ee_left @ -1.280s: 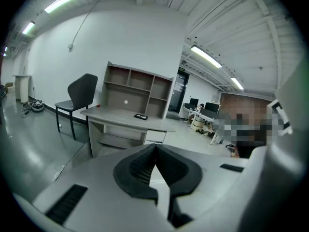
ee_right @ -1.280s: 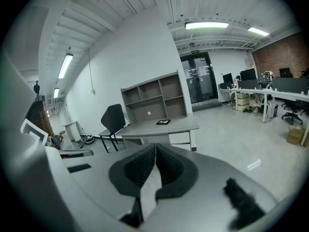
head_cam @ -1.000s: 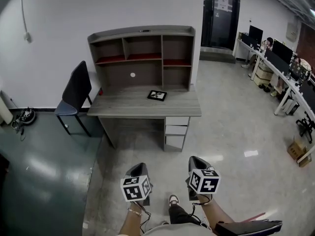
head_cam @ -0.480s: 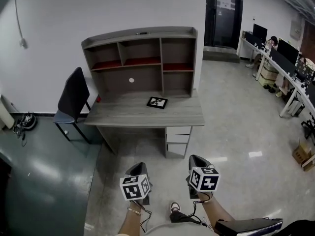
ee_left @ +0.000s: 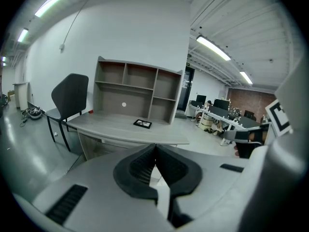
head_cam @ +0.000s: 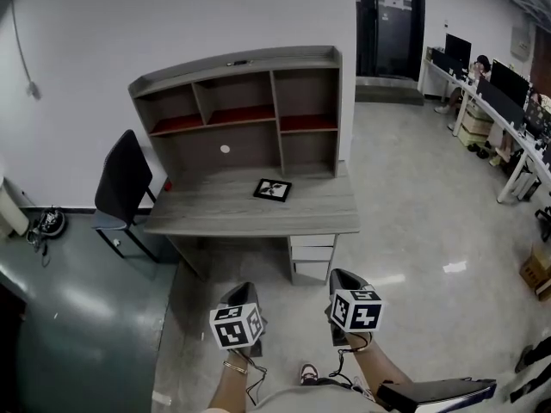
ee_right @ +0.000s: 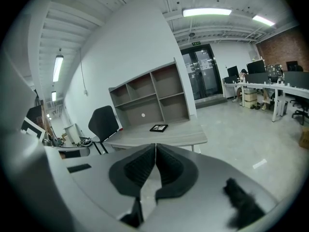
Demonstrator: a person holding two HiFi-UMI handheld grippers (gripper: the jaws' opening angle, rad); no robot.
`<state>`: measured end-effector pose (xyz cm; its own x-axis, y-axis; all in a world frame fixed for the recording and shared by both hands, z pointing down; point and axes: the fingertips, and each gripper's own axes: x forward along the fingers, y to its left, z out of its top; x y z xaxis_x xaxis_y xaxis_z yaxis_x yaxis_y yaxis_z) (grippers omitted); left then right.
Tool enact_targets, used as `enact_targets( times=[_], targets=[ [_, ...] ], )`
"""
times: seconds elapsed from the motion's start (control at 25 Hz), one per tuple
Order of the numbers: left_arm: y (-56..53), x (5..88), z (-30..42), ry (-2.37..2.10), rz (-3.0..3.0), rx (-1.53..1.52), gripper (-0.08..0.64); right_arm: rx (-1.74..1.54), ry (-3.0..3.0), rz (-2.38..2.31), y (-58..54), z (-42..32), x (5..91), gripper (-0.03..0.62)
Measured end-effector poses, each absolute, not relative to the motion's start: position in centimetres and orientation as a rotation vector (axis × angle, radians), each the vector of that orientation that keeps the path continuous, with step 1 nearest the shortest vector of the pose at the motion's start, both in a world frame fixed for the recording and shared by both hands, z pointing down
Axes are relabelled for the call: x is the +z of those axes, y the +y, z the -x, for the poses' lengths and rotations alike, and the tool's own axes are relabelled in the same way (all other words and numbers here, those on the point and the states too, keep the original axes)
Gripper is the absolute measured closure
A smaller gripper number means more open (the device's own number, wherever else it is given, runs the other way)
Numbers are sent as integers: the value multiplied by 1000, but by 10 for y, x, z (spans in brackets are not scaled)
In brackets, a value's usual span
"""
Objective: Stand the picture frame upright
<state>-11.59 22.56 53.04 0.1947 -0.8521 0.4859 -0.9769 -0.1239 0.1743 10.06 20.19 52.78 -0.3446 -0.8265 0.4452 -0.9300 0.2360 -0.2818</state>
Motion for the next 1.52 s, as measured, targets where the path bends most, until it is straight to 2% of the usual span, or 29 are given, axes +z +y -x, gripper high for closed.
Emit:
enact_targets(
  times=[1.52],
  targets=[
    [53,555,110,-1686,-2016,348,546,729,-2257,-1663,40,-116,550,560]
  ],
)
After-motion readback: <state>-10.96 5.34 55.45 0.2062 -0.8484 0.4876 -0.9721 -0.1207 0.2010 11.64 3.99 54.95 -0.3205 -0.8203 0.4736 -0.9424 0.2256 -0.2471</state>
